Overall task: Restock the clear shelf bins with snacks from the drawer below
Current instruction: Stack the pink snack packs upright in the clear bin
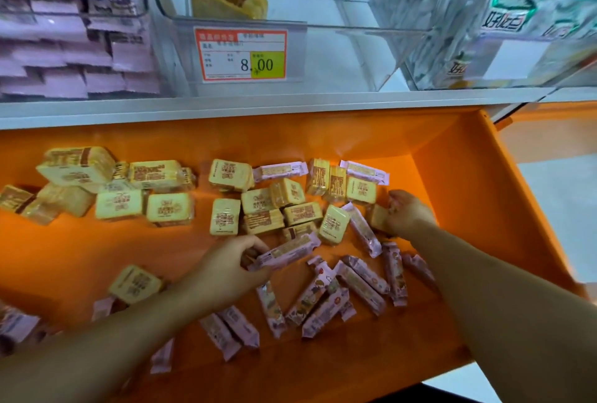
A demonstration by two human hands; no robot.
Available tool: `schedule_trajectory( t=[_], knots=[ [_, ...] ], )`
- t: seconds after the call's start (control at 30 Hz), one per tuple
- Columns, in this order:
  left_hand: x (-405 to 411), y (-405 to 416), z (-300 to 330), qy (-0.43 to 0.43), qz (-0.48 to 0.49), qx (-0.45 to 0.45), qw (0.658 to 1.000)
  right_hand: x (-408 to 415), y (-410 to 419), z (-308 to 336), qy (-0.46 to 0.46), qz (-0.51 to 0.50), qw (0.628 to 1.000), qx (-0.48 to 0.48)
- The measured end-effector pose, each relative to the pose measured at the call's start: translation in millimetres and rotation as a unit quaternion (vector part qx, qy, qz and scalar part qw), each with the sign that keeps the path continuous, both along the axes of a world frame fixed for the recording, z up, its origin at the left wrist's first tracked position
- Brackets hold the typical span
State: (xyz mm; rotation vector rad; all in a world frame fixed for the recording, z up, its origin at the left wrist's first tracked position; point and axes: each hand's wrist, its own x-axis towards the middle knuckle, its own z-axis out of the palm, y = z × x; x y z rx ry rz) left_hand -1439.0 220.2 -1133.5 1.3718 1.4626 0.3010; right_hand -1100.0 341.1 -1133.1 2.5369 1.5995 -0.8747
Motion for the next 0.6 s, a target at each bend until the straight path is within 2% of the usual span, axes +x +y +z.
schedule_trajectory(
  t=[0.23,0.33,0.47,0.6],
  knots=[
    [-8.5,0.7,14.9,-0.020,0.045,-0.028,0.998,-9.6,0.9,23.5,-0.001,0.002,0.999,0.053],
    [-15.8,3.4,34.2,-0.055,0.096,-0.058,0.992,-16.7,10.5,51.5,0.119,-0.005,0.993,0.002],
    [-28.1,7.5,85.6,-0.135,0.140,-0.071,0.978,-55.2,5.4,122.6,0.233,0.096,0.963,-0.097],
    [-50.9,1.0,152.6,-0.169,0.139,-0.052,0.974,-105.0,-18.3,190.0,0.354,0.150,0.919,-0.087]
  ],
)
